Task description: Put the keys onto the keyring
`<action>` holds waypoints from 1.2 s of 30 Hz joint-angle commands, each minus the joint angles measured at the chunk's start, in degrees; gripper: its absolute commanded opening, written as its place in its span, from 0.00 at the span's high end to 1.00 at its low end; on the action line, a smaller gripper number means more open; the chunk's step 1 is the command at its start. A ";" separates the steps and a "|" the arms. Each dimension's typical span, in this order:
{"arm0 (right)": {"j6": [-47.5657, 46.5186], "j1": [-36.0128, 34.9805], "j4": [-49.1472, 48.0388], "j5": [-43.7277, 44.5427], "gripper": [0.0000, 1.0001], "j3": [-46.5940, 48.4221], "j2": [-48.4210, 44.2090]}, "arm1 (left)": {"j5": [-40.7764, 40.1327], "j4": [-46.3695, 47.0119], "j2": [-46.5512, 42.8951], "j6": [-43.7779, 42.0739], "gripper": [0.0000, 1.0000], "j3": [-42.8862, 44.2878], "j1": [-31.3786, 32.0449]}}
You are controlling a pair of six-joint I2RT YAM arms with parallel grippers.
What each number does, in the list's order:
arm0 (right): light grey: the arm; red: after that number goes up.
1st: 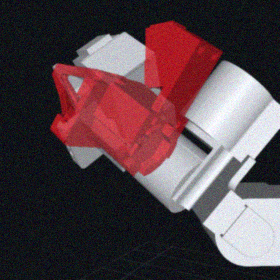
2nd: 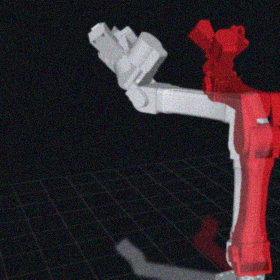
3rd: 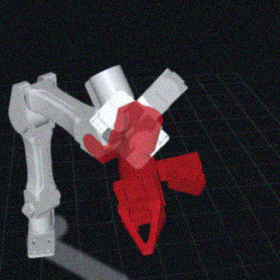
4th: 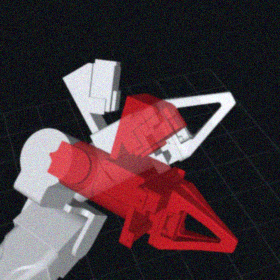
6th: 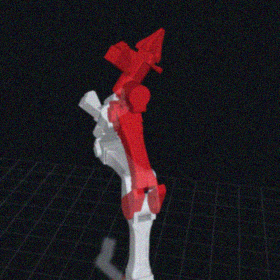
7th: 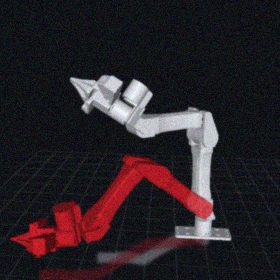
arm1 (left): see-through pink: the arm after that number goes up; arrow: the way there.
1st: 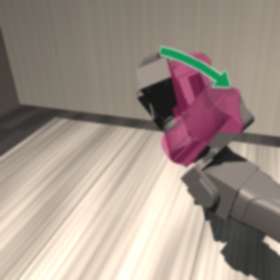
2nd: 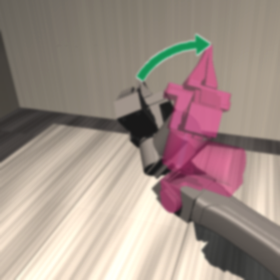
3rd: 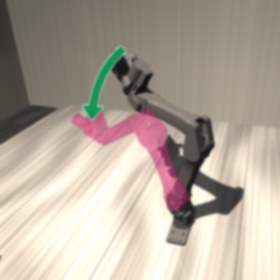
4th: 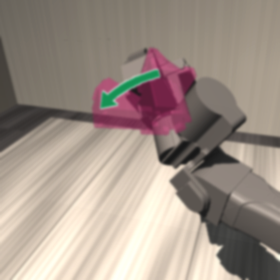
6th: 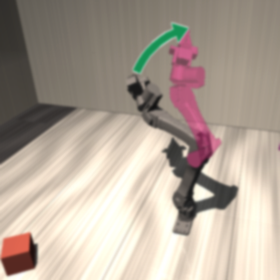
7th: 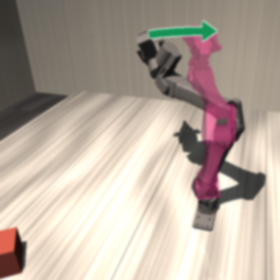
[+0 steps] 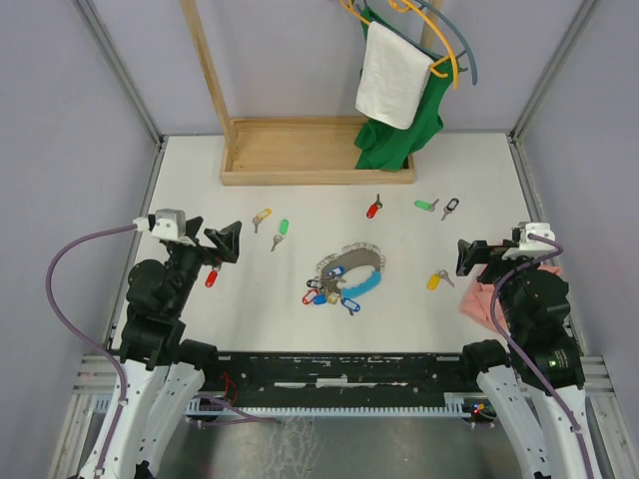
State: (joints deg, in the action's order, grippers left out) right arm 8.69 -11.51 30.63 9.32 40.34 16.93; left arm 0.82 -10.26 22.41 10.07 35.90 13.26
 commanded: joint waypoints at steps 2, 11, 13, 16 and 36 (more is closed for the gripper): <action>0.20 0.13 -2.95 -0.37 0.00 1.48 -0.51 | 1.64 2.38 0.25 -0.20 0.01 0.20 0.06; 2.79 0.09 -1.98 -3.52 0.00 2.08 3.12 | 3.25 -0.52 3.53 -0.01 0.01 2.38 0.05; 3.80 0.08 -1.08 -3.81 0.00 2.66 4.89 | 5.12 -2.02 6.56 0.65 0.00 3.94 0.02; 4.65 0.11 0.50 -4.09 0.00 3.75 6.91 | 8.13 -4.48 11.35 2.55 0.00 6.58 0.03; 12.72 -1.11 -3.47 -21.44 0.00 1.35 41.24 | 15.12 5.81 37.86 23.36 0.09 -3.15 8.42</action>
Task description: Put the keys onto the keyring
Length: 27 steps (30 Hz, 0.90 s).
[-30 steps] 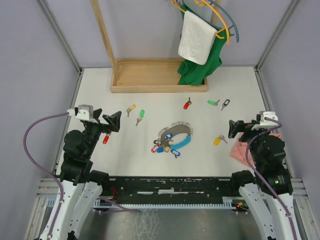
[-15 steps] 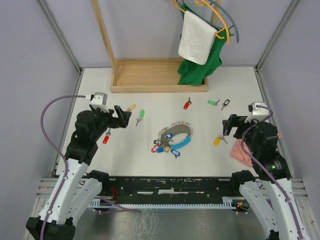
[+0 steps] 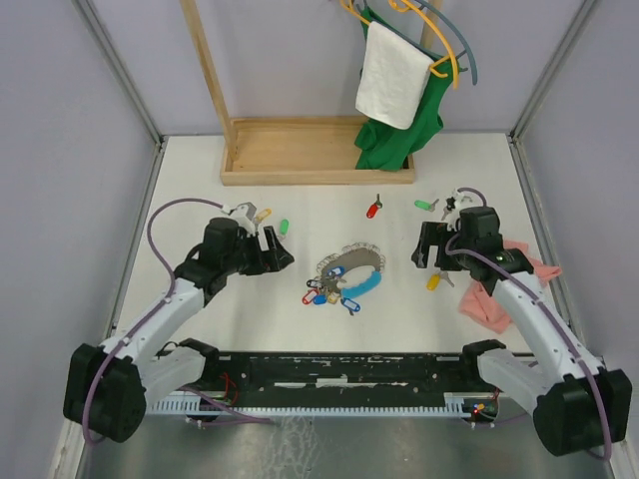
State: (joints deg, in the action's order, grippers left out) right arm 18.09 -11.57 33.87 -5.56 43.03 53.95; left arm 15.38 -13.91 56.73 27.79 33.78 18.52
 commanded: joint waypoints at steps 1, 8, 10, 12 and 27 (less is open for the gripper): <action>3.67 -1.82 -8.38 -7.15 0.00 -1.65 6.50 | 0.74 11.21 5.51 6.14 0.09 -1.56 3.71; 8.76 -6.62 -18.12 -10.50 0.02 -2.68 17.67 | 2.79 18.79 17.63 6.63 0.13 0.71 7.91; 9.40 -8.31 -19.30 -10.00 0.04 -1.64 21.47 | 2.75 19.69 20.13 6.49 0.15 1.35 8.69; 9.94 -9.74 -20.24 -9.69 0.05 -0.68 24.97 | 2.29 21.24 21.69 6.72 0.17 0.81 9.35; 15.40 -15.20 -28.41 -13.17 0.30 -0.28 36.22 | 1.85 26.56 28.28 8.32 0.33 -1.03 13.84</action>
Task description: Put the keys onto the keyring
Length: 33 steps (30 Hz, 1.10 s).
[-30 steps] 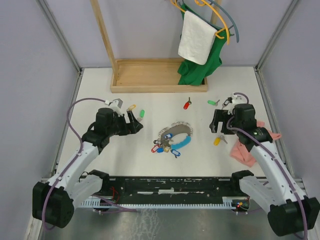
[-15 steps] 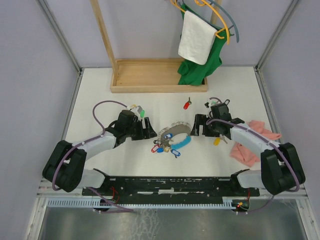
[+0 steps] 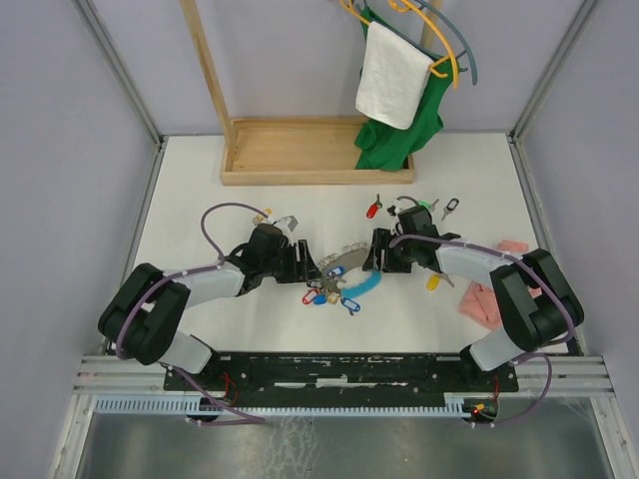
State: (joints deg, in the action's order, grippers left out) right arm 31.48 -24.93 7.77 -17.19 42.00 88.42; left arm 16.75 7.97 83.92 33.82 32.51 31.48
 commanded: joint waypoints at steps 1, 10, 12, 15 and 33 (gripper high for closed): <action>2.31 -2.58 -2.36 -1.61 0.33 0.57 1.61 | 0.47 4.72 1.64 2.25 0.35 0.51 0.94; 6.18 -12.08 -2.79 -0.93 0.44 -4.28 -3.21 | -0.53 3.72 9.08 -1.58 0.57 7.03 1.04; 6.82 -14.04 -2.51 -0.31 0.44 -5.17 -4.45 | -1.27 2.84 10.62 -3.06 0.58 8.99 1.07; 6.10 -15.83 0.66 -0.04 0.41 -5.06 -7.17 | -2.49 0.65 11.01 -5.47 0.58 12.00 1.00; -25.49 -9.83 22.65 4.07 0.19 22.33 2.11 | -8.63 -13.91 -20.76 6.26 0.39 -1.45 1.73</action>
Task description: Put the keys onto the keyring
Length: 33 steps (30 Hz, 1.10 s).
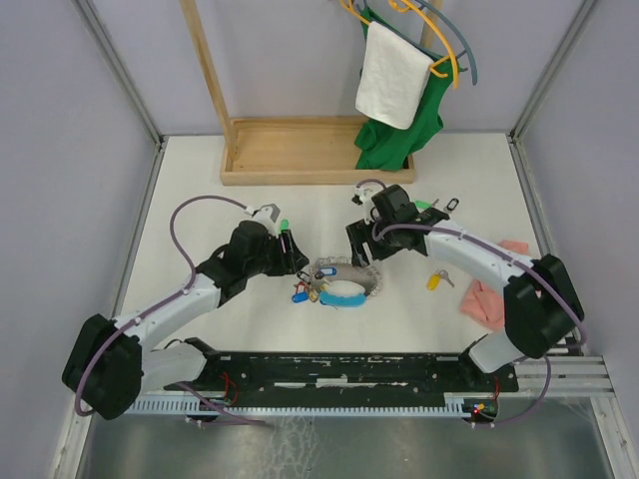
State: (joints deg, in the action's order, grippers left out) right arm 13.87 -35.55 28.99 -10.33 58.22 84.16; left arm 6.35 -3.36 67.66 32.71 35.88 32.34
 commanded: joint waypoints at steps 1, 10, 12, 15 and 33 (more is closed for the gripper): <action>-8.68 0.97 1.39 -3.86 0.19 7.92 8.43 | 1.90 -2.64 -5.93 8.63 0.40 -6.05 1.30; -9.44 1.06 -3.32 -16.70 0.32 18.42 22.98 | 1.47 0.08 -10.17 15.03 0.44 -13.81 3.50; -8.97 1.01 -3.84 -18.71 0.34 19.96 25.51 | 1.51 1.07 -8.91 15.25 0.46 -14.28 3.67; -7.79 0.90 -5.45 -22.01 0.36 21.09 28.38 | 1.54 2.79 -6.46 15.21 0.49 -14.72 3.85; -6.60 0.97 -7.53 -21.90 0.98 16.48 25.06 | -0.49 9.53 1.86 12.13 0.65 -12.02 3.88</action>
State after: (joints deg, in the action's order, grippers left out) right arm 6.81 -34.48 23.53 -33.30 76.60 115.90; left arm 7.51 3.44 69.04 45.67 21.17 35.88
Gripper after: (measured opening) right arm 0.084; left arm 0.361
